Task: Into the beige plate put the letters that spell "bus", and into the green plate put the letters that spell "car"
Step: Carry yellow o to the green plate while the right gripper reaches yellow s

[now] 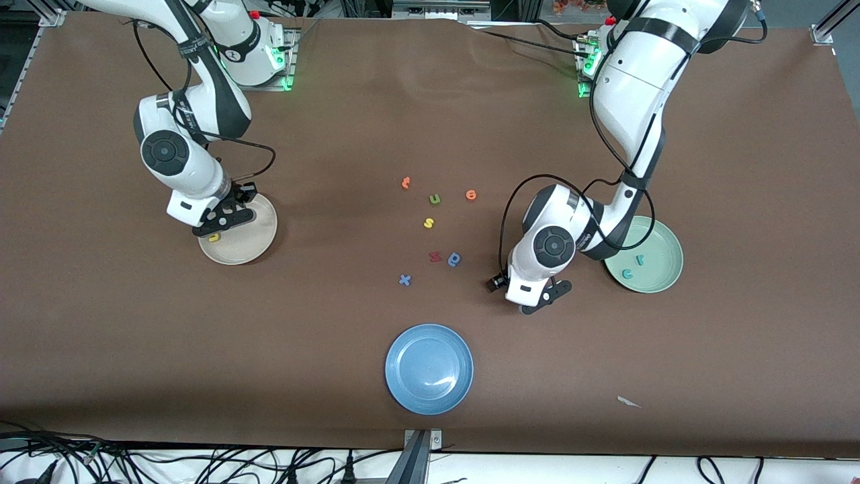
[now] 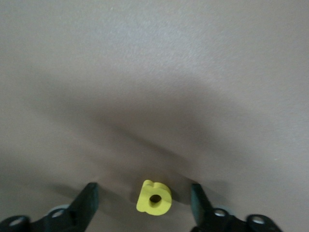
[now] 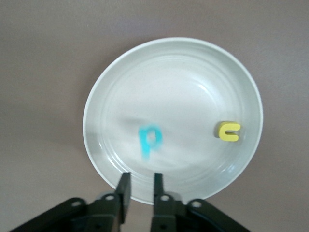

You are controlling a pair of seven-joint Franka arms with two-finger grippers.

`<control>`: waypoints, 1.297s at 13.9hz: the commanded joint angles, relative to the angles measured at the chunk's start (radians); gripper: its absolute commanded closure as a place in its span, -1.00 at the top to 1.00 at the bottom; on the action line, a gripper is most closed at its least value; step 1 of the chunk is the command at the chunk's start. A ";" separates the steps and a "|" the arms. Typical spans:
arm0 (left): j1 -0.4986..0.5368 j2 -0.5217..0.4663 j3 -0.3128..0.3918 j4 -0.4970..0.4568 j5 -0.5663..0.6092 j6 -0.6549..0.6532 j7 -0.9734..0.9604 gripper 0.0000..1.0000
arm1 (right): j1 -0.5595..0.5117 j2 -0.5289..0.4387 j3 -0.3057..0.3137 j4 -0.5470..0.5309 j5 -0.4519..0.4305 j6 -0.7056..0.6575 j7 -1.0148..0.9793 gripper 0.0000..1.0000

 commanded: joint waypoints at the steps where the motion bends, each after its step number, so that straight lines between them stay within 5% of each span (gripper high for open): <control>1: -0.014 0.025 0.016 0.040 0.024 -0.011 -0.024 0.20 | -0.005 -0.041 0.004 -0.021 0.024 0.014 -0.019 0.99; 5: -0.013 0.025 0.016 0.042 0.024 -0.011 -0.024 -0.31 | 0.002 -0.044 0.067 0.017 0.169 0.008 -0.002 0.99; 9: 0.002 0.016 0.016 0.043 0.022 -0.016 -0.023 -0.76 | 0.116 -0.024 0.096 0.062 0.179 0.029 0.224 0.99; 13: 0.075 -0.063 0.005 0.045 0.027 -0.051 -0.003 -0.79 | 0.306 0.099 0.095 0.194 0.169 0.078 0.542 0.99; 18: 0.180 -0.186 0.003 0.043 0.013 -0.261 0.204 -0.79 | 0.492 0.278 0.061 0.345 0.101 0.161 0.826 0.99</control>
